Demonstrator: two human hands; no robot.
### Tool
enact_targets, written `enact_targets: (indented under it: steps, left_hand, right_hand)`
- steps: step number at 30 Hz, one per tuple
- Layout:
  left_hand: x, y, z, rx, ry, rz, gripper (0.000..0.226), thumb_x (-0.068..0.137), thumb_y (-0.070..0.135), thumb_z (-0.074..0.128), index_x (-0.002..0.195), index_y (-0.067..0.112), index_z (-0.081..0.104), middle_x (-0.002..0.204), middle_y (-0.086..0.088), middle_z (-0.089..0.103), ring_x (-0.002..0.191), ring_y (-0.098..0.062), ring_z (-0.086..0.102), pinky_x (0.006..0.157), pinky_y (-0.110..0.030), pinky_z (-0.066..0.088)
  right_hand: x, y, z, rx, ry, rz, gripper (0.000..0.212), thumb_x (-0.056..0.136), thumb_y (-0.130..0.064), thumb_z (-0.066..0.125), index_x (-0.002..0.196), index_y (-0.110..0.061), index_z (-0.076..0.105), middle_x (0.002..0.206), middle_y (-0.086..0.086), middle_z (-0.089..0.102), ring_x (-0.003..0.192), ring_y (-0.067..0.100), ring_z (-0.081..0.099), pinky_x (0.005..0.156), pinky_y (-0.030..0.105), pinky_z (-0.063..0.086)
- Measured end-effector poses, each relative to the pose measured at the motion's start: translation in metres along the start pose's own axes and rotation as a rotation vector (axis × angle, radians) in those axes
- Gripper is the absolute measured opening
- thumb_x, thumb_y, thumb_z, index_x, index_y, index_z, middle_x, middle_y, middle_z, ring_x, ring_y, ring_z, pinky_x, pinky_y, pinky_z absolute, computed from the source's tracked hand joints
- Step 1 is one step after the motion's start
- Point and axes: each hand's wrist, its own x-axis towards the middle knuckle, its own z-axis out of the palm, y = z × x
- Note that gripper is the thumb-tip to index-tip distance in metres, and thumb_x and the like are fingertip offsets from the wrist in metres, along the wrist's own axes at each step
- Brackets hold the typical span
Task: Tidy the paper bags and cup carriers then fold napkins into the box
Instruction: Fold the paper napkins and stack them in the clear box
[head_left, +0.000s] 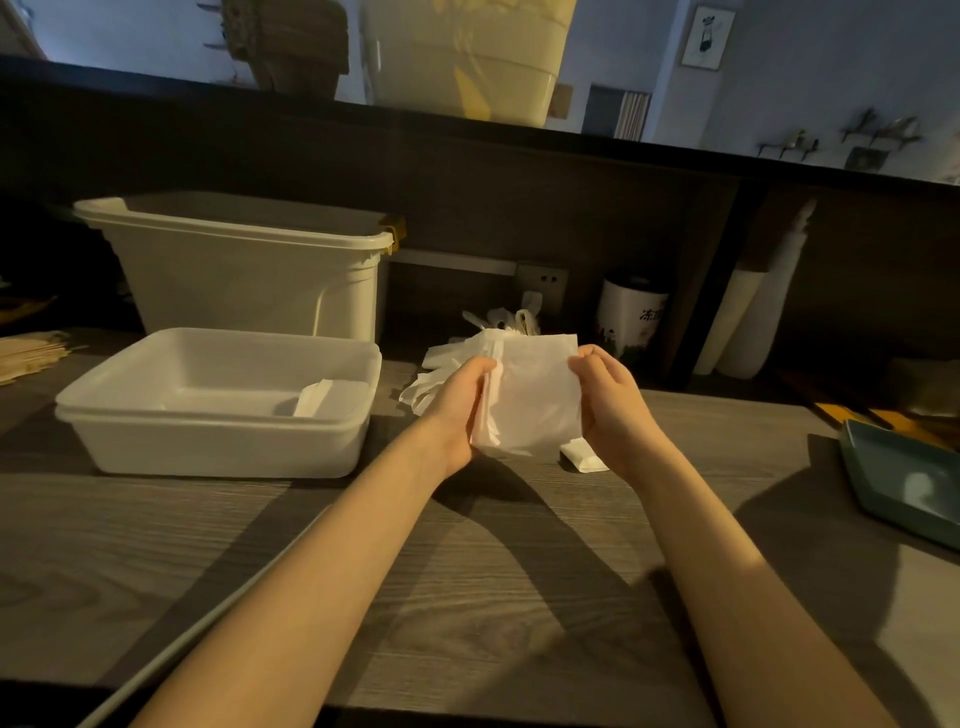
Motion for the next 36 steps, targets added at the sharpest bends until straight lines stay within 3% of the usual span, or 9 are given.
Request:
enact_targets:
  steps: [2,5,9,14,19,23,26,31,36]
  left_hand:
    - [-0.002,0.0,0.0,0.055,-0.04,0.015,0.031,0.096,0.038,0.036,0.114,0.019,0.053,0.099,-0.005,0.058,0.088,-0.018,0.056,0.068,-0.028,0.049]
    - [-0.005,0.001,-0.001,0.128,-0.096,0.025,0.012,0.094,0.028,0.041,0.097,0.024,0.052,0.096,-0.004,0.055,0.088,-0.018,0.054,0.072,-0.028,0.047]
    - [-0.005,0.002,0.0,0.183,-0.088,0.015,0.017,0.089,0.014,0.054,0.104,0.021,0.051,0.099,-0.003,0.057,0.093,-0.018,0.056,0.081,-0.033,0.049]
    - [-0.001,0.001,0.001,0.133,0.024,0.017,0.024,0.092,0.024,0.055,0.114,0.02,0.046,0.096,-0.001,0.058,0.088,-0.017,0.057,0.08,-0.035,0.05]
    - [0.001,0.001,-0.001,0.027,0.13,-0.008,0.032,0.09,0.041,0.056,0.117,0.025,0.049,0.107,-0.005,0.061,0.096,-0.022,0.058,0.079,-0.037,0.052]
    - [0.002,0.0,-0.001,-0.046,0.144,-0.018,0.039,0.089,0.045,0.056,0.118,0.02,0.056,0.108,-0.007,0.066,0.098,-0.024,0.064,0.079,-0.039,0.055]
    - [-0.001,0.002,0.0,-0.072,0.084,-0.026,0.029,0.094,0.043,0.047,0.109,0.021,0.058,0.095,-0.002,0.066,0.085,-0.018,0.064,0.063,-0.03,0.055]
    - [-0.005,0.008,0.001,-0.089,-0.046,-0.055,0.043,0.093,0.056,0.033,0.115,0.025,0.054,0.103,-0.004,0.065,0.091,-0.02,0.063,0.067,-0.03,0.056]
    - [-0.004,0.001,0.005,0.144,0.077,0.038,0.042,0.091,0.021,0.058,0.13,0.012,0.046,0.109,-0.004,0.059,0.102,-0.022,0.059,0.082,-0.033,0.052]
  right_hand:
    - [0.001,0.0,0.001,0.069,0.015,0.041,0.016,0.1,-0.018,0.036,0.089,-0.014,0.047,0.102,0.008,0.051,0.09,0.02,0.055,0.078,0.033,0.05]
    - [0.002,-0.001,0.0,0.212,0.019,0.082,0.012,0.1,-0.02,0.034,0.1,-0.015,0.045,0.108,0.01,0.051,0.095,0.021,0.056,0.08,0.034,0.051]
    - [0.002,-0.004,-0.002,0.35,0.03,0.097,0.013,0.1,-0.027,0.033,0.101,-0.025,0.046,0.107,0.006,0.055,0.094,0.02,0.059,0.073,0.034,0.055]
    - [0.002,-0.009,-0.004,0.41,0.121,0.095,0.011,0.1,-0.027,0.033,0.1,-0.027,0.044,0.104,0.002,0.053,0.092,0.018,0.057,0.059,0.028,0.052]
    - [0.001,-0.006,-0.001,0.347,0.034,0.124,0.014,0.101,-0.026,0.033,0.1,-0.024,0.047,0.107,0.006,0.056,0.094,0.018,0.059,0.064,0.026,0.055]
    - [-0.002,0.0,0.005,0.141,-0.092,0.105,0.017,0.101,-0.027,0.035,0.108,-0.02,0.048,0.11,0.005,0.055,0.096,0.018,0.061,0.066,0.026,0.054]
    - [-0.005,0.002,0.009,-0.032,-0.09,0.044,0.017,0.101,-0.024,0.035,0.092,-0.019,0.048,0.107,0.001,0.055,0.089,0.016,0.061,0.062,0.022,0.053]
    - [-0.005,0.002,0.009,-0.055,-0.073,0.024,0.018,0.102,-0.025,0.034,0.087,-0.022,0.045,0.107,0.001,0.054,0.088,0.017,0.061,0.059,0.023,0.053]
    - [-0.002,0.005,0.009,-0.052,-0.04,0.042,0.02,0.1,-0.03,0.04,0.109,-0.015,0.047,0.115,0.007,0.055,0.088,0.02,0.064,0.058,0.025,0.056]
